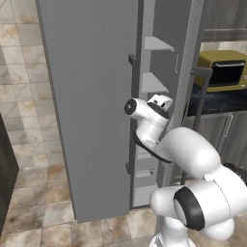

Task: Retrieve the butter from the fridge and place it on a plate on the dining table. Then retrieve the butter knife by the fridge and place it near the plate.

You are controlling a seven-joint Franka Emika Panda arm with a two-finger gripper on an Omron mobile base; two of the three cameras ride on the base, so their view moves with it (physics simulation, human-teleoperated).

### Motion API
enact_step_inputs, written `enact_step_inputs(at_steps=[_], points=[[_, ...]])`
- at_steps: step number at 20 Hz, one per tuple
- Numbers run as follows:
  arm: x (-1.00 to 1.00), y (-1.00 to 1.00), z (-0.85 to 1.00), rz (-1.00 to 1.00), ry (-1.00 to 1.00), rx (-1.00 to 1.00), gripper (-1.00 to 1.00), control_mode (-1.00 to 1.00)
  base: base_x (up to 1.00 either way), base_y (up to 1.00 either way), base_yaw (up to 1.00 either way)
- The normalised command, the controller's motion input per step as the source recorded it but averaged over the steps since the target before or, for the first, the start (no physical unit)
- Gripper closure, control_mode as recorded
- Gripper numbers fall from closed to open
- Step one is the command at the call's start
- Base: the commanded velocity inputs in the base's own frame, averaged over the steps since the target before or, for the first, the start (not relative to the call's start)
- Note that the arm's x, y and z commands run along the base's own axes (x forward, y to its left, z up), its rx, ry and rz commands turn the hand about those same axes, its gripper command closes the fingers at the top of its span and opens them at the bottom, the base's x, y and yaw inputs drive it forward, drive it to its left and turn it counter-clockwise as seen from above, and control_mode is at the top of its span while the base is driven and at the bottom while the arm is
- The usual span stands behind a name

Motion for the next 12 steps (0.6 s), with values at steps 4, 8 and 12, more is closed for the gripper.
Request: enact_step_inputs(at_steps=[4, 8, 12], points=[[0.23, -0.49, -0.12, 0.00, 0.08, -0.06, -1.00, -1.00, 0.00, 0.00, 0.00], [0.19, -0.31, -0.03, 0.05, 0.02, -0.01, -1.00, -1.00, 0.00, 0.00, 0.00], [0.01, -0.26, 0.00, 0.00, 0.08, -0.09, -1.00, -1.00, 0.00, 0.00, 0.00]])
